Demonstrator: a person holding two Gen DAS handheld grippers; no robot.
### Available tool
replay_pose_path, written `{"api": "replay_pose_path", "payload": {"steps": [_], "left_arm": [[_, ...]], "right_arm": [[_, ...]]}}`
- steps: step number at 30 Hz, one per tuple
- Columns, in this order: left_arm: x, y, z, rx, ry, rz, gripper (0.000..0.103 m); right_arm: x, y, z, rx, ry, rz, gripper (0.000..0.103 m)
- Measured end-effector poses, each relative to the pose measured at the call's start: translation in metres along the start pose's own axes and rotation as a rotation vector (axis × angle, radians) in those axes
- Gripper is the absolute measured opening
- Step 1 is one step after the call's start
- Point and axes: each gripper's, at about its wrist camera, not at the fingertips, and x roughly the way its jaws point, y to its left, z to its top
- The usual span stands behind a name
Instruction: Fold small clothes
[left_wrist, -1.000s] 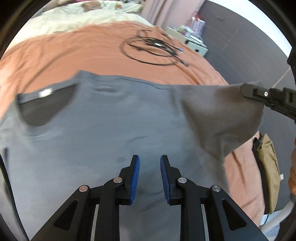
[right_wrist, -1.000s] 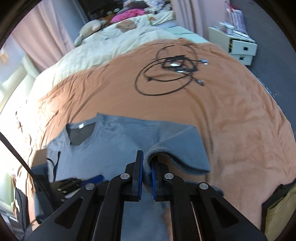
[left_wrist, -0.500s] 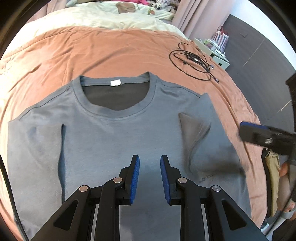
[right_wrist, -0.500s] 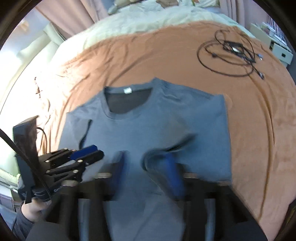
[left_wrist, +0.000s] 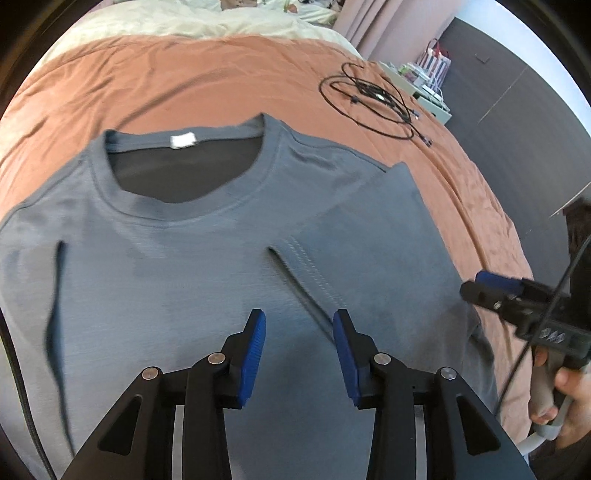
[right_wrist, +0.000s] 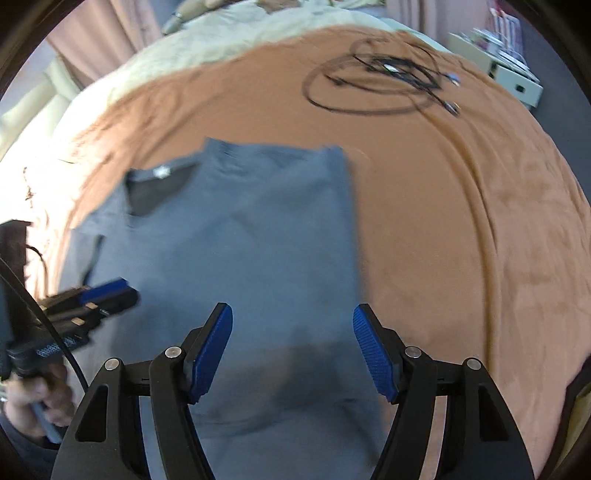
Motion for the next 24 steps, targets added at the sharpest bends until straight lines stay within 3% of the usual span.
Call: {"api": "replay_pose_path", "payload": {"steps": [2, 4, 8, 14, 19, 23, 24], "left_arm": [[0.009, -0.006, 0.000, 0.013, 0.008, 0.011, 0.040], [0.018, -0.012, 0.001, 0.025, 0.015, 0.024, 0.040], [0.029, -0.019, 0.004, 0.051, 0.007, 0.060, 0.040], [0.028, -0.018, 0.005, 0.040, 0.001, 0.052, 0.040], [0.015, -0.014, -0.002, 0.037, 0.000, 0.056, 0.040], [-0.006, -0.003, -0.011, 0.030, -0.001, 0.074, 0.040], [-0.014, 0.002, -0.014, 0.023, -0.003, 0.079, 0.040]], "right_arm": [[0.009, -0.002, -0.009, -0.006, 0.027, -0.054, 0.050], [0.015, -0.003, -0.011, -0.006, 0.048, -0.080, 0.050], [0.017, -0.006, -0.029, -0.062, 0.058, -0.070, 0.049], [0.009, 0.000, -0.021, -0.045, 0.060, -0.050, 0.050], [-0.005, 0.033, -0.016, -0.069, -0.024, 0.004, 0.050], [0.007, 0.065, -0.020, -0.092, -0.015, 0.078, 0.049], [0.013, 0.072, -0.021, -0.097, -0.006, 0.088, 0.045]]}}
